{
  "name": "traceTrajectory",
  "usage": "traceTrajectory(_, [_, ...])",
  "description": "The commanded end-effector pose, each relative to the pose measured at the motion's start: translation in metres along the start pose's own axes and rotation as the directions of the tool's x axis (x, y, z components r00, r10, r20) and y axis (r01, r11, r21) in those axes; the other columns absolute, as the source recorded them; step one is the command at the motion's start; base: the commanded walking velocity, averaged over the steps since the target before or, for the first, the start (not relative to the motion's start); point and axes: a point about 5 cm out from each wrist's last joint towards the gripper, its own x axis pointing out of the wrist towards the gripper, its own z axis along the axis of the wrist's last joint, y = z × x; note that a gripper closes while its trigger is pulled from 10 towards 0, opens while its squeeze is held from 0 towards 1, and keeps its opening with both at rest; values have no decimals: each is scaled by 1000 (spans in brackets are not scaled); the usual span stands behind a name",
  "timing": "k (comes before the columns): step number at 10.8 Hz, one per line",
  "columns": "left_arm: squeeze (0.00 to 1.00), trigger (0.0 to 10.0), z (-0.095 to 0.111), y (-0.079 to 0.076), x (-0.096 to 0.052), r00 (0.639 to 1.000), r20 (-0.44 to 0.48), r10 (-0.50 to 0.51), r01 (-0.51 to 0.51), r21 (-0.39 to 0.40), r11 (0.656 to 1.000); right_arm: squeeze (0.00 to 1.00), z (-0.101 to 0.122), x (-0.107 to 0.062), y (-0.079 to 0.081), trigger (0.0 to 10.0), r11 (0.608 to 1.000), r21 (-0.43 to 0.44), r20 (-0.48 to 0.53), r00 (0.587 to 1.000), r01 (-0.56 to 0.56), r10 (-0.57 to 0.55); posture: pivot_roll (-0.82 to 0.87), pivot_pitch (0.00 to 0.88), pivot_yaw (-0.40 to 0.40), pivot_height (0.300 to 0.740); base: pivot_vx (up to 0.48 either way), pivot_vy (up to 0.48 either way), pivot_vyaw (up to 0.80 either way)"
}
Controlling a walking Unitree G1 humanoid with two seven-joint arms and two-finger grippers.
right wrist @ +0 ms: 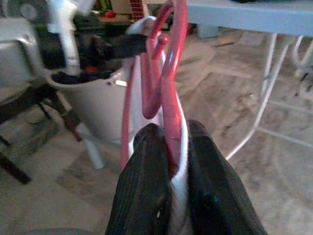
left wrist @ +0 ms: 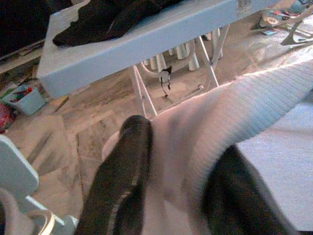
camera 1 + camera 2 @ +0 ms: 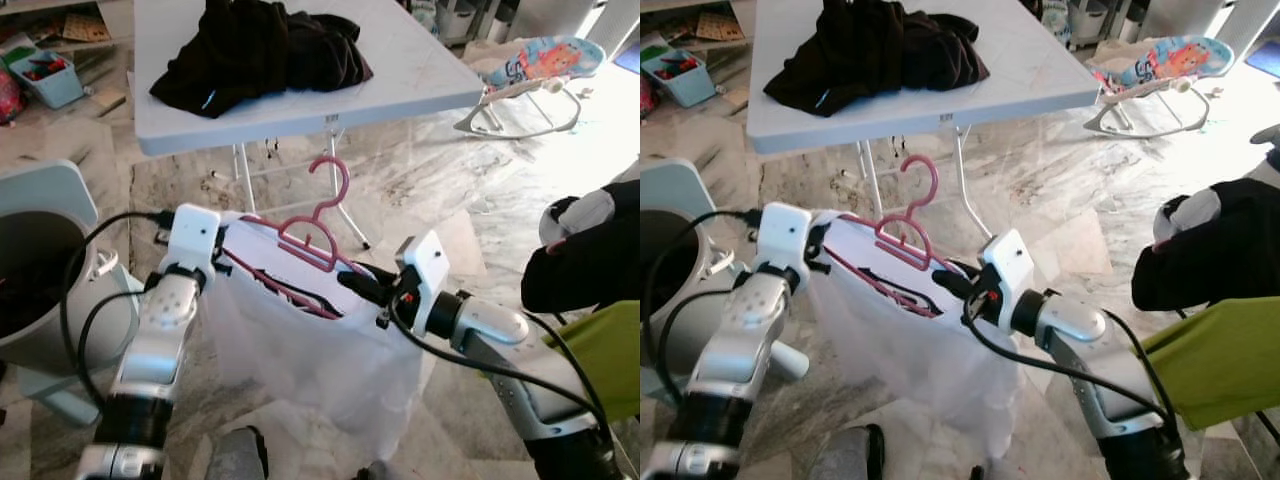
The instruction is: Hang hanger
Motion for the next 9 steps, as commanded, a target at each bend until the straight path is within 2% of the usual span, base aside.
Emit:
traceTrajectory(1, [980, 10000, -17, -14, 0, 994, -84, -72, 72, 1, 997, 0, 44, -1, 9, 10000, 997, -55, 210, 976, -50, 61, -12, 76, -39, 740, 0, 0, 0])
traceTrajectory(2, [533, 10000, -15, -14, 3, 993, -78, -83, 83, -8, 997, 0, 50, 0, 12, 10000, 997, -26, 236, 969, -68, 72, -16, 76, -42, 740, 0, 0, 0])
traceTrajectory(3, [1000, 10000, -10, -19, 5, 991, -72, -114, 108, -83, 991, 0, 56, 0, 15, 10000, 996, 2, 261, 961, -94, 90, -15, 78, -44, 740, 0, 0, 0])
traceTrajectory(5, [1000, 10000, -1, -32, 8, 985, -45, -168, 165, -50, 985, 0, 55, 1, 17, 10000, 995, 3, 242, 966, -97, 93, -16, 79, -48, 740, 0, 0, 0])
traceTrajectory(6, [471, 10000, -1, -38, 7, 976, -54, -211, 208, -55, 977, 0, 55, 3, 15, 10000, 999, -10, 249, 967, -52, 53, -16, 79, -48, 740, 0, 0, 0])
traceTrajectory(7, [0, 10000, 0, -44, 6, 974, -50, -222, 220, -44, 975, 0, 58, 6, 14, 10000, 1000, 16, 270, 963, -11, 6, -20, 81, -48, 740, 0, 0, 0])
traceTrajectory(9, [0, 10000, -1, -44, 6, 976, -50, -211, 209, -40, 977, 0, 57, 8, 21, 10000, 999, 26, 267, 963, -47, 38, -21, 83, -46, 740, 0, 0, 0])
